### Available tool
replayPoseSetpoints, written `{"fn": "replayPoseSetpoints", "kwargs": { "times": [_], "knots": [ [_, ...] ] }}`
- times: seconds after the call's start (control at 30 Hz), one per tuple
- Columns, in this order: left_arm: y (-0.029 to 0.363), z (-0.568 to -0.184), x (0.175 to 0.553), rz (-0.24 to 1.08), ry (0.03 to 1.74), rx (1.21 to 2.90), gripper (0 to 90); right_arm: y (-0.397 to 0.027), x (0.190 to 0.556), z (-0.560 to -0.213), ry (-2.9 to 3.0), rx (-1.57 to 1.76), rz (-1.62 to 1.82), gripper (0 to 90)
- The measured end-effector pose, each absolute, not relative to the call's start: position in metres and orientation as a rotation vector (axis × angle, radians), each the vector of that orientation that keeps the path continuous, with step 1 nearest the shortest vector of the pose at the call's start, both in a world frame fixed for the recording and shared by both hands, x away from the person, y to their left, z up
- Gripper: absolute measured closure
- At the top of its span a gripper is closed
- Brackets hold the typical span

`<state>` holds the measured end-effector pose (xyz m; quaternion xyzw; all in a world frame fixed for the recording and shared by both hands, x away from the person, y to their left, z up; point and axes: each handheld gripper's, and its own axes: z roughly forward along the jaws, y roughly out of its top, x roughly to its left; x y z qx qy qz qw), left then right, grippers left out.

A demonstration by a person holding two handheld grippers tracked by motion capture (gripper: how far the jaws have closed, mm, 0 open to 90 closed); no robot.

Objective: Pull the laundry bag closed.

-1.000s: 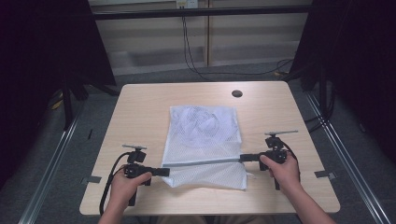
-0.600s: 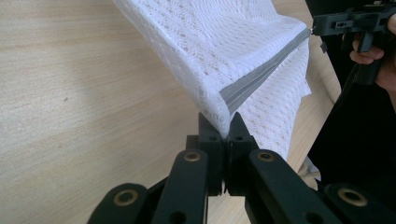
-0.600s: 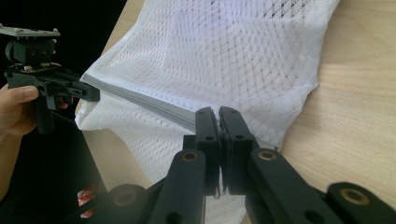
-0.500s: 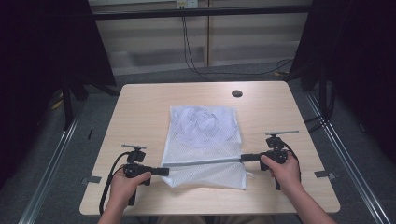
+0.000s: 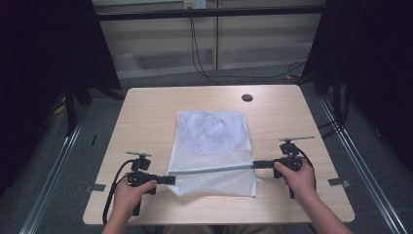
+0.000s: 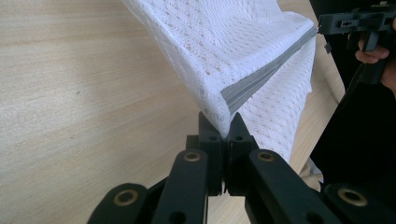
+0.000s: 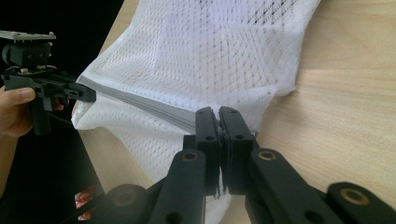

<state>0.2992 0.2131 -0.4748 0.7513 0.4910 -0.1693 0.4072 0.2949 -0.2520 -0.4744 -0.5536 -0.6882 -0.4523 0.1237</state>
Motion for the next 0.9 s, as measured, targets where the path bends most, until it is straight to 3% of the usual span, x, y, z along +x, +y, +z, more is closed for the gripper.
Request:
{"fn": "replayPoseSetpoints", "kwargs": {
  "times": [0.33, 0.6, 0.9],
  "knots": [
    [0.2121, -0.4731, 0.2952, -0.398, 1.187, 1.917, 86.2, -0.251, 0.2928, -0.4769, -2.026, -1.623, -1.317, 86.9],
    [0.2124, -0.4732, 0.2963, -0.346, 1.185, 1.888, 57.6, -0.254, 0.2889, -0.4763, -2.074, -1.644, -1.342, 84.8],
    [0.2151, -0.4691, 0.2974, -0.205, 1.165, 1.873, 33.6, -0.2552, 0.2853, -0.4732, -2.158, -1.673, -1.424, 64.1]
  ]
}}
